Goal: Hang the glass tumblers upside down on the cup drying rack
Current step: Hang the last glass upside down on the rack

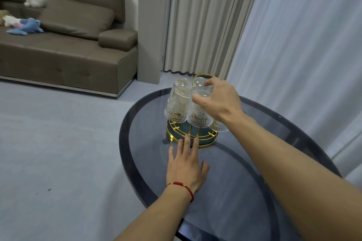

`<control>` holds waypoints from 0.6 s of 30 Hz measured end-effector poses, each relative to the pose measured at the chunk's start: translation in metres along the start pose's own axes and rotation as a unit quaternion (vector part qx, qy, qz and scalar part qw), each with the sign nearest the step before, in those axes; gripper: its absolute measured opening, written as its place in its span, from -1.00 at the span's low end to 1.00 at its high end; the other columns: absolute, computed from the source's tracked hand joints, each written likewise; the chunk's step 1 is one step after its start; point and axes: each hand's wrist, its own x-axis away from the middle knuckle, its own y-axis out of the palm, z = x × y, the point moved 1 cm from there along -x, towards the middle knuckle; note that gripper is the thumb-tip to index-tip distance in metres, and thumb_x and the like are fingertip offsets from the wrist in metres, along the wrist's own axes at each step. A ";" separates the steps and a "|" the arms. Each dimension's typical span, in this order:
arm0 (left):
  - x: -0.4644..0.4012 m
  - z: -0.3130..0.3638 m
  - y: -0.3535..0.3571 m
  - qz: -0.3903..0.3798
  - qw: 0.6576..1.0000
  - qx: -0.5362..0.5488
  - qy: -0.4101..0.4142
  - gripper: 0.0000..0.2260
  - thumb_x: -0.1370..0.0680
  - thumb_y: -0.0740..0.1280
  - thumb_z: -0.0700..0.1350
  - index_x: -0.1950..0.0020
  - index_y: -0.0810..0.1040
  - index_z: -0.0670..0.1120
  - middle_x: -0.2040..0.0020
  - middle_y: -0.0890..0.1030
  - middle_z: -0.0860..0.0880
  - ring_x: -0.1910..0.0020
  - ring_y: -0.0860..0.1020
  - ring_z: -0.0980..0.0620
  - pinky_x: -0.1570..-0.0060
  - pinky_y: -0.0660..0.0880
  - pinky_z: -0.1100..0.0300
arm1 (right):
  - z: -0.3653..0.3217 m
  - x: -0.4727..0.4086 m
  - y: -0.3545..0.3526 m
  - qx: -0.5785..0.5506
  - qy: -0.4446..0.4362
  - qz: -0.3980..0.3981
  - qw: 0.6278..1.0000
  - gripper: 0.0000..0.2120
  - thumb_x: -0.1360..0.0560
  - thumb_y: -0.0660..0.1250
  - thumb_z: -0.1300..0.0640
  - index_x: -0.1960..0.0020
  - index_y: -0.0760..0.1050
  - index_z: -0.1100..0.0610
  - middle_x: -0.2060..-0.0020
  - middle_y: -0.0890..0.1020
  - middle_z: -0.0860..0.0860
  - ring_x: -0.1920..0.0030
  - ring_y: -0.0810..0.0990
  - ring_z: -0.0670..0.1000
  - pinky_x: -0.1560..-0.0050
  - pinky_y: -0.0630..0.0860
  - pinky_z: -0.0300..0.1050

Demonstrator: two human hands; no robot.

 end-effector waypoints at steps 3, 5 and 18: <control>0.000 0.000 0.000 0.001 1.000 0.007 0.000 -0.33 -0.60 0.08 0.19 -0.64 -0.08 0.03 -0.67 -0.05 -0.09 -0.61 -0.07 -0.13 -0.56 -0.07 -0.21 | 0.007 0.003 0.012 0.071 -0.028 0.006 0.997 -0.41 -0.46 0.31 -0.30 -0.35 0.58 0.02 -0.11 0.70 0.05 -0.23 0.51 0.14 -0.25 0.45 0.14; 0.000 0.000 0.000 0.000 1.000 0.010 -0.002 -0.33 -0.59 0.07 0.19 -0.64 -0.08 0.03 -0.67 -0.05 -0.08 -0.62 -0.07 -0.13 -0.56 -0.08 -0.21 | 0.014 0.007 0.019 0.120 -0.044 0.014 0.992 -0.41 -0.49 0.23 -0.36 -0.35 0.59 -0.05 -0.05 0.70 0.02 -0.19 0.45 0.12 -0.20 0.39 0.15; -0.001 0.001 0.000 -0.004 1.000 -0.006 -0.009 -0.32 -0.58 0.06 0.19 -0.64 -0.13 0.09 -0.67 -0.08 -0.07 -0.62 -0.08 -0.11 -0.56 -0.11 -0.17 | 0.058 0.041 0.018 -0.122 0.020 0.156 0.980 -0.60 -0.59 0.28 -0.08 -0.38 0.53 0.03 -0.31 0.56 0.00 -0.35 0.43 0.05 -0.39 0.37 0.18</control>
